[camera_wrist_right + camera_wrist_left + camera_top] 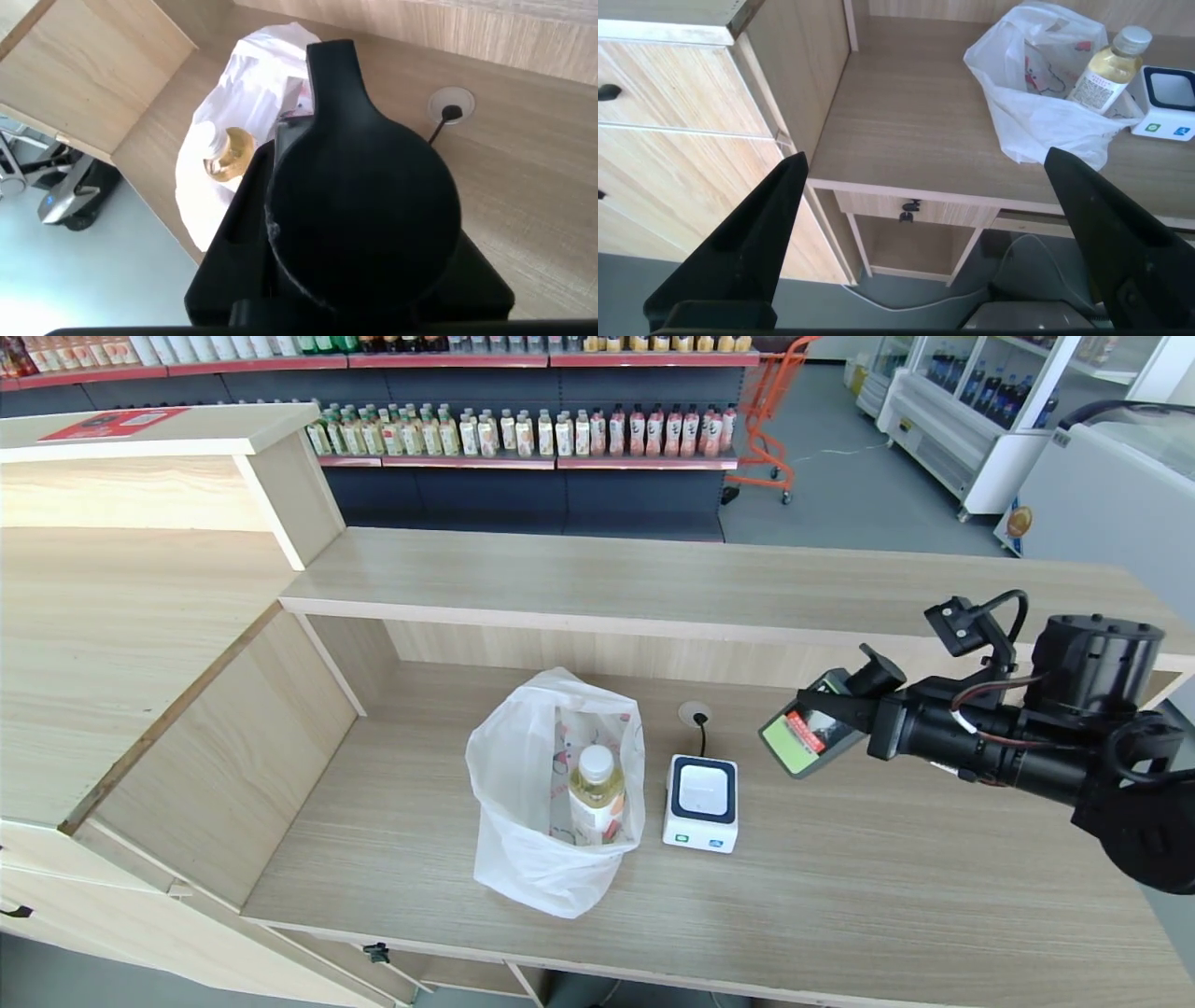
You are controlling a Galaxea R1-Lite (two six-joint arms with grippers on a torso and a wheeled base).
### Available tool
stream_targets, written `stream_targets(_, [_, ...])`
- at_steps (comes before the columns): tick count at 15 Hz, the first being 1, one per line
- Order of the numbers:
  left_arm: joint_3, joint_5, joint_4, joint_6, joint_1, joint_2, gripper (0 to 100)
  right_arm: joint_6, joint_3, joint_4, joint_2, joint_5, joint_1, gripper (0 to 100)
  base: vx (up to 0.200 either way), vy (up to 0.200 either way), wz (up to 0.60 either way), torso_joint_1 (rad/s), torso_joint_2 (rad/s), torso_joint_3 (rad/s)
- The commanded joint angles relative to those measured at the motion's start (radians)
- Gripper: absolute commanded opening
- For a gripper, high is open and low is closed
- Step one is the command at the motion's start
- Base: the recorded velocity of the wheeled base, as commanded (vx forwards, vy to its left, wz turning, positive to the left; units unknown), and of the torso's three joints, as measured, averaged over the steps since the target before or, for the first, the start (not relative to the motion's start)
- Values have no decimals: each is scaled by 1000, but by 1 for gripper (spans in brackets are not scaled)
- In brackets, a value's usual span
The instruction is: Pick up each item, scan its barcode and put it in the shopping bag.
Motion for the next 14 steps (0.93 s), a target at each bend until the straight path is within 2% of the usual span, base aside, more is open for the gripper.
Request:
stream_targets(1, [0, 0, 0, 0, 0, 0, 100, 2, 15, 0, -71, 2, -17, 0, 0, 0, 0, 0, 0, 0])
stream_targets(10, [-2, 0, 0, 2, 0, 0, 100, 116, 38, 11, -60, 2, -45, 0, 0, 0, 0, 0, 0, 0])
stream_targets(13, [0, 0, 0, 3, 0, 0, 100, 125, 39, 13, -52, 5, -43, 0, 0, 200, 0, -4, -4, 2])
stream_targets(14, [0, 0, 0, 0, 0, 0, 100, 145, 39, 13, -49, 5, -42, 0, 0, 0, 0, 0, 0, 0])
